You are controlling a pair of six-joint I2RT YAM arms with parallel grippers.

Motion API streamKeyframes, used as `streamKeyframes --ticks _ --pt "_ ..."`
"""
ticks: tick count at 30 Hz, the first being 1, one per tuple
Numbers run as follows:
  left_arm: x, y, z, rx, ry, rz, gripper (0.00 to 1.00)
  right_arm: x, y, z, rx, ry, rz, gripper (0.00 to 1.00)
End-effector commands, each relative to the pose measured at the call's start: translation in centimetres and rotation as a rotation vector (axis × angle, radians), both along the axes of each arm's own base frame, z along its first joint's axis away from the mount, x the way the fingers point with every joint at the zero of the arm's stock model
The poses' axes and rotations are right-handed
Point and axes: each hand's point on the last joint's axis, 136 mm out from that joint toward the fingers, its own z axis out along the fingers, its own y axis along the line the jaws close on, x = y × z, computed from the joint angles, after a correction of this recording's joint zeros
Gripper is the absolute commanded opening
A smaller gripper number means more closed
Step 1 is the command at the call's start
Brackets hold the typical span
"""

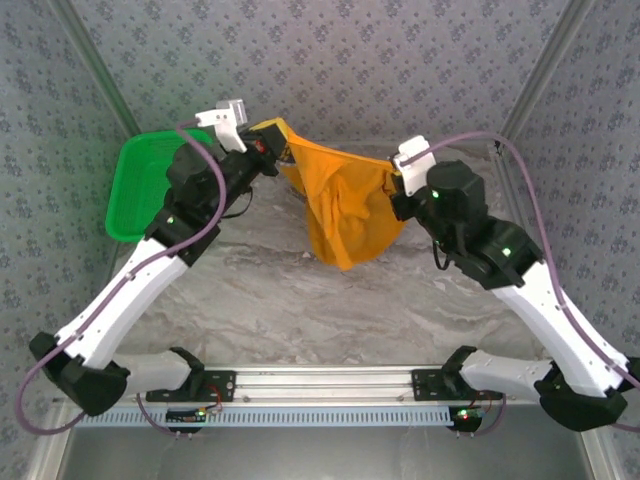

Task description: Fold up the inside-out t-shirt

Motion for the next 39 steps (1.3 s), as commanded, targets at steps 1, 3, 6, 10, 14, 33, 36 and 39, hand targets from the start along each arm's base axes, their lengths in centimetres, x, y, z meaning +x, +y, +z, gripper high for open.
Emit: streamKeyframes --ticks 1,3,6,10,14,33,36,39 --pt "-1.8 3.2 3.1 -0.034 -0.061 0.129 0.0 -2.4 -3.3 4.3 -0.015 -0.127 -0.046 0.0" --pt "-2.6 3.8 4.1 -0.048 -0.085 0.131 0.0 -2.6 -3.5 5.7 0.005 -0.171 -0.048 0.0" --pt "-2.5 4.4 5.1 -0.027 -0.123 0.17 0.0 -1.6 -3.6 7.1 -0.003 -0.226 -0.072 0.0" --pt "-0.9 4.5 5.6 0.021 -0.167 0.248 0.0 2.7 -4.9 7.5 0.03 -0.204 -0.156 0.0" --pt "3.0 4.4 6.0 0.104 -0.237 0.325 0.0 10.0 -7.5 6.4 0.077 -0.155 -0.299 0.0" --pt "10.5 5.7 14.1 0.165 -0.338 0.377 0.0 17.0 -12.1 18.4 0.247 -0.407 -0.445 0.0" --pt "10.8 6.2 11.4 0.211 -0.181 0.359 0.0 16.1 -10.6 16.2 0.201 -0.345 -0.364 0.0" --pt "10.2 5.0 6.4 0.257 -0.131 0.274 0.0 14.9 -9.5 10.9 0.142 -0.236 -0.332 0.0"
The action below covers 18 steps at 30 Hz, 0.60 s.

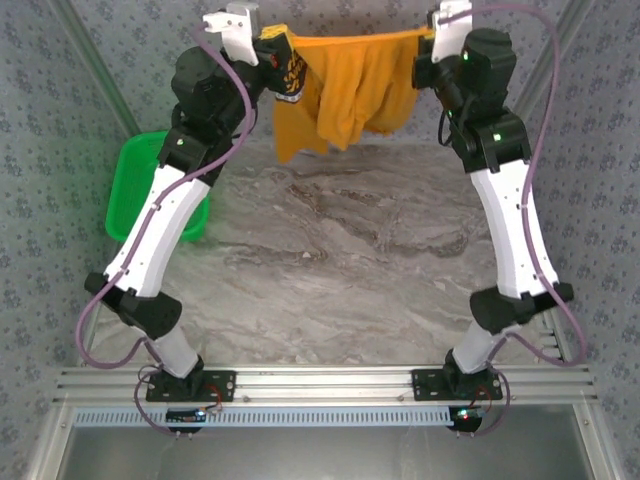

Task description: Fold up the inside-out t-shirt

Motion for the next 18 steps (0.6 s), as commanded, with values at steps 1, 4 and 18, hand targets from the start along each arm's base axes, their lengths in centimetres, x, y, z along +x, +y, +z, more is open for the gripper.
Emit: streamKeyframes --ticks 1,4,18 --pt "0.7 5.7 -6.2 0.0 0.133 0.16 0.0 -2.4 -4.3 -4.0 -0.021 0.067 -0.15 0.0" --pt "-1.0 6.5 -14.1 -0.114 0.225 0.139 0.04 -5.8 -2.3 -13.4 -0.056 0.205 -0.096 0.0" --pt "-13.9 8.9 -35.4 -0.14 0.708 0.118 0.55 -20.2 1.3 -33.3 0.078 0.463 0.133 0.6"
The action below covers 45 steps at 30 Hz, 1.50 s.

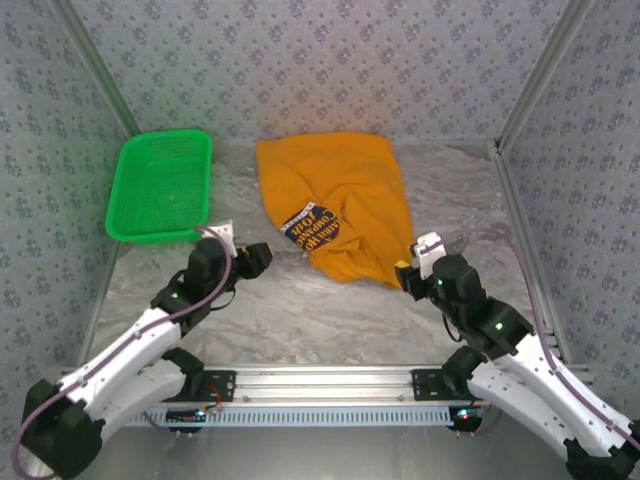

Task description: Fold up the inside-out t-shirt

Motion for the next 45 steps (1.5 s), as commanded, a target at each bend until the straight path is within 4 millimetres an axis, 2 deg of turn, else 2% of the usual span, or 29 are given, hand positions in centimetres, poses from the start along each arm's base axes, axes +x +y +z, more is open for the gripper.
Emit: streamKeyframes --ticks 1,4,7,10,12,14,19,21,24,26,28,29,32,35,37,39,40,42,43,45 --pt "1.2 0.3 4.9 0.001 -0.107 0.036 0.55 2.5 1.2 0.9 0.103 -0.012 -0.063 0.63" --pt "3.0 -2.0 4.8 0.032 -0.052 -0.025 0.55 5.8 3.1 -0.2 0.153 0.122 -0.093 0.67" --pt "4.9 -4.5 3.0 0.041 0.039 -0.07 0.55 8.5 5.9 -2.9 0.188 0.309 -0.062 0.67" --pt "6.4 -5.8 1.1 0.056 0.1 -0.083 0.54 9.3 8.7 -6.5 0.184 0.458 0.005 0.68" --pt "6.9 -6.3 0.2 0.062 0.129 -0.089 0.53 9.4 9.7 -8.7 0.227 0.545 0.001 0.7" --pt "7.2 -7.0 -0.6 0.061 0.152 -0.11 0.53 9.6 10.0 -10.9 0.251 0.606 -0.029 0.72" --pt "7.1 -6.9 -3.0 0.09 0.208 -0.121 0.55 11.2 10.5 -13.8 0.274 0.635 -0.035 0.72" --pt "7.1 -6.4 -3.7 0.096 0.231 -0.114 0.56 12.0 11.8 -13.8 0.307 0.608 0.048 0.66" --pt "7.1 -5.1 -4.6 0.089 0.261 -0.083 0.56 13.1 13.8 -13.6 0.352 0.601 0.146 0.47" --pt "7.2 -4.3 -4.9 0.07 0.272 -0.063 0.56 13.0 15.3 -13.5 0.393 0.619 0.206 0.33" --pt "7.2 -3.8 -4.8 0.057 0.279 -0.061 0.57 12.0 17.0 -12.7 0.44 0.642 0.279 0.09" --pt "7.1 -3.7 -4.6 0.057 0.28 -0.066 0.57 11.0 17.6 -11.8 0.438 0.652 0.314 0.0" --pt "6.5 -3.8 -3.4 0.07 0.253 -0.12 0.58 7.9 19.3 -8.2 0.398 0.603 0.413 0.0" --pt "6.0 -3.5 -1.9 0.058 0.24 -0.12 0.61 2.9 21.1 -6.0 0.31 0.636 0.579 0.0" --pt "5.6 -3.1 -1.9 0.074 0.232 -0.122 0.63 0.1 21.4 -7.3 0.2 0.66 0.623 0.06" --pt "5.5 -2.8 -2.2 0.096 0.235 -0.119 0.63 -2.9 22.3 -10.1 0.141 0.703 0.67 0.18" --pt "5.2 -2.9 -2.5 0.102 0.241 -0.135 0.63 -4.7 23.0 -11.8 0.137 0.757 0.71 0.27" --pt "5.0 -3.2 -2.8 0.098 0.249 -0.156 0.64 -8.1 24.3 -13.6 0.165 0.883 0.802 0.34" --pt "4.9 -3.2 -3.1 0.092 0.253 -0.157 0.64 -9.3 24.5 -14.0 0.161 0.921 0.83 0.38" --pt "4.7 -3.3 -3.7 0.09 0.263 -0.157 0.64 -10.1 24.3 -13.4 0.153 0.939 0.858 0.43"
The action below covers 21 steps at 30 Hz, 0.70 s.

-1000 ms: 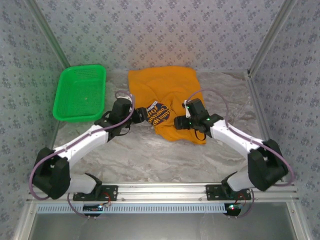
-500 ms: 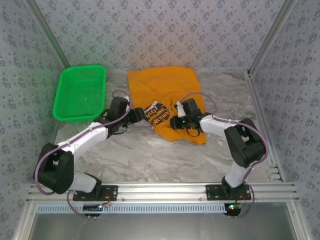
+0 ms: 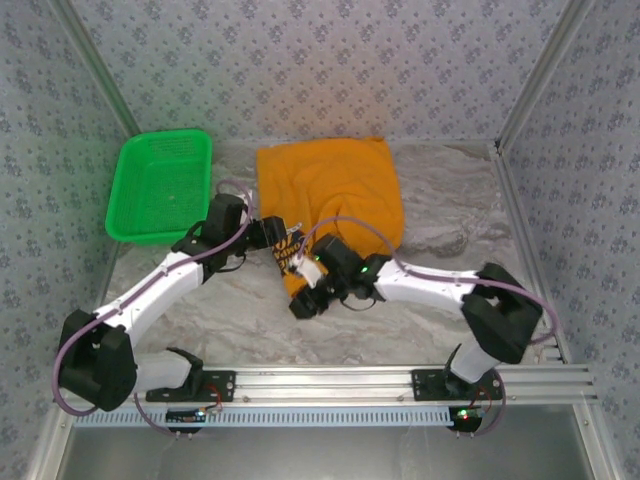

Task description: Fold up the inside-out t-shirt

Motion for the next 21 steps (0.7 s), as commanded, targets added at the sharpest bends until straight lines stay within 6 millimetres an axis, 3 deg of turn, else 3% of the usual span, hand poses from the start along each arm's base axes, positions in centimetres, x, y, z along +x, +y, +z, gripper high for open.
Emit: streamKeyframes --ticks 1,4,7,10,12,17,20,21 --pt "-0.9 0.0 -1.7 0.011 0.039 -0.034 0.64 -2.2 -1.6 -0.1 -0.027 0.095 0.062 0.46" --pt "-1.3 -0.7 -2.8 0.027 0.058 -0.082 0.63 0.5 -4.0 2.3 -0.023 0.026 -0.016 0.49" --pt "-1.5 -2.5 -3.8 0.058 0.065 -0.154 0.62 5.7 -8.1 3.4 -0.086 -0.085 -0.225 0.52" --pt "-1.7 -5.6 -4.4 0.09 0.052 -0.255 0.62 11.4 -13.1 2.8 -0.184 -0.158 -0.528 0.57" --pt "-1.7 -7.6 -4.9 0.114 0.039 -0.315 0.62 13.2 -15.0 1.4 -0.247 -0.167 -0.633 0.57" --pt "-2.2 -10.3 -8.5 0.172 0.102 -0.418 0.56 13.3 -17.1 -3.6 -0.37 -0.084 -0.761 0.52" --pt "-4.5 -11.1 -11.0 0.192 0.164 -0.512 0.5 11.6 -18.7 -6.0 -0.447 -0.018 -0.807 0.38" --pt "-5.6 -11.4 -11.6 0.195 0.178 -0.556 0.47 10.7 -19.1 -6.5 -0.463 0.007 -0.812 0.28"
